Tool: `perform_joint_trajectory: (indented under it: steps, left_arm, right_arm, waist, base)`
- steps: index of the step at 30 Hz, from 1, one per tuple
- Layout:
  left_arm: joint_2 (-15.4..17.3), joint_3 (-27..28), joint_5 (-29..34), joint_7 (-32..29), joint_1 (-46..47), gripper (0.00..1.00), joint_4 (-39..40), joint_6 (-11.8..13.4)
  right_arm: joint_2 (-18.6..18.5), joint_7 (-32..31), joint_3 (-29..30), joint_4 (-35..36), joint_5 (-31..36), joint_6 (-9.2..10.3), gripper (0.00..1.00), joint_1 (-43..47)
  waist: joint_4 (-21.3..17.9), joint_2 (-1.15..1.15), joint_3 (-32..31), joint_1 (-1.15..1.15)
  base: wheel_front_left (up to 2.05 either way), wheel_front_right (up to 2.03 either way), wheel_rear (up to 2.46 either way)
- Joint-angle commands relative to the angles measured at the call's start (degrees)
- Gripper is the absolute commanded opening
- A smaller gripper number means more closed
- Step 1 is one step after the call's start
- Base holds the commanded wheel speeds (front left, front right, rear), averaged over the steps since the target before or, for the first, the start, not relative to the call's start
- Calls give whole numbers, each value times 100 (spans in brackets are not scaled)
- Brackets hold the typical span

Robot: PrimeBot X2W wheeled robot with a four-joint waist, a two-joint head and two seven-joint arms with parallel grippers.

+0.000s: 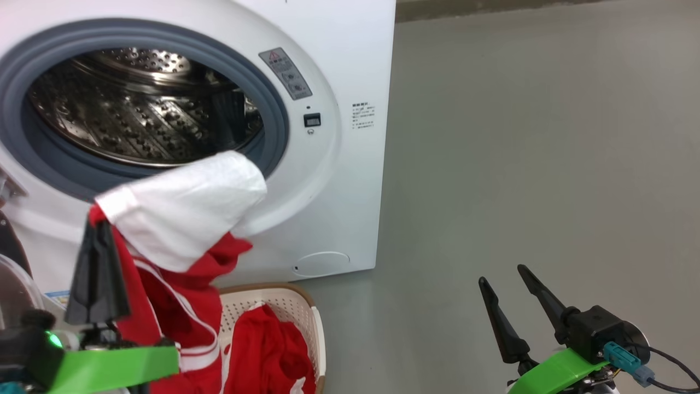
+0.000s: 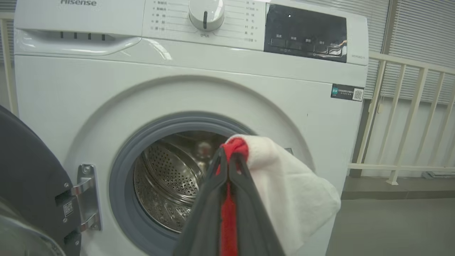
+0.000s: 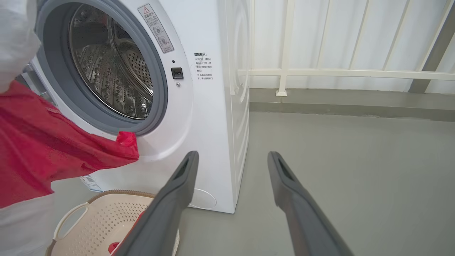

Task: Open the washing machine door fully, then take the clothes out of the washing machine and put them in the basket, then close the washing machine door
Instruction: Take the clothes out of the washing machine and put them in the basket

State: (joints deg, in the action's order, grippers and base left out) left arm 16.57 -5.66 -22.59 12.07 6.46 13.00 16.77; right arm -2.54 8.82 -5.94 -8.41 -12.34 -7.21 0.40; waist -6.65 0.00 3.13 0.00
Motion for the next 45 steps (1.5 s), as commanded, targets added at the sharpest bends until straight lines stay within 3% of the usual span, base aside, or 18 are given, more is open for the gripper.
perform_joint_trajectory:
  steps: [1,10,19,25,35,45]
  left_arm:
    - [39,224,-66,87,40,0,-41,-76]
    - [-486,403,-236,287,154,0,-1524,-591]
    - [-1123,1007,342,292,690,0,-2891,-1469]
    - [-1308,1309,579,292,1070,0,-3948,-1819]
    - [-1366,1597,671,293,1577,0,-5488,-2044]
    - [-1368,1363,388,293,1840,0,-6167,-2029]
  right_arm:
    - [-33,26,-97,176,47,-28,100,-103]
    - [-33,100,-61,260,23,-28,100,-388]
    - [-33,201,-71,310,-6,-28,100,-771]
    - [-33,262,-103,349,-1,-28,100,-1038]
    - [-33,389,-152,276,-13,-28,100,-1375]
    - [-33,441,-232,177,-14,-28,100,-1519]
  waist:
    - [-28,0,101,0]
    - [-154,0,745,0]
    - [-265,0,1580,0]
    - [-347,0,2134,0]
    - [-391,0,2704,0]
    - [-325,0,2825,0]
  base:
    - [0,0,0]
    - [0,0,0]
    - [0,0,0]
    - [0,0,0]
    - [0,0,0]
    - [0,0,0]
